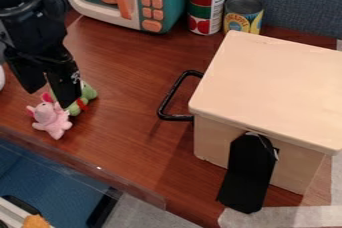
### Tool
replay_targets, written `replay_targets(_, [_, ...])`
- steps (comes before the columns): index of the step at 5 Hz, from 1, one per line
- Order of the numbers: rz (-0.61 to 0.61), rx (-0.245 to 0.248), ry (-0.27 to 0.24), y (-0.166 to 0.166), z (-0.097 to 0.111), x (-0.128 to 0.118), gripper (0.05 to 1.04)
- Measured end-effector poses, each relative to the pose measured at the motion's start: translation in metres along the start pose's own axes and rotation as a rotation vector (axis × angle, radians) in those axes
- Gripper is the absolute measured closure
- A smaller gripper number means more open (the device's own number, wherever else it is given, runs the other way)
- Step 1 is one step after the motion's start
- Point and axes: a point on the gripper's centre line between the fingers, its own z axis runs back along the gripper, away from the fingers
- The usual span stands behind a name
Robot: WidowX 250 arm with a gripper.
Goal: Put the object on the top of the drawer
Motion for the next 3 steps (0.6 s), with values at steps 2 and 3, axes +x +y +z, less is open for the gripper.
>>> replay_targets(2, [0.036,-0.024,-0.012,0.016,-0.012,0.028,0.083])
replay_targets(3, [0.099,-0.01,-0.012,0.042,-0.022,0.048,0.083])
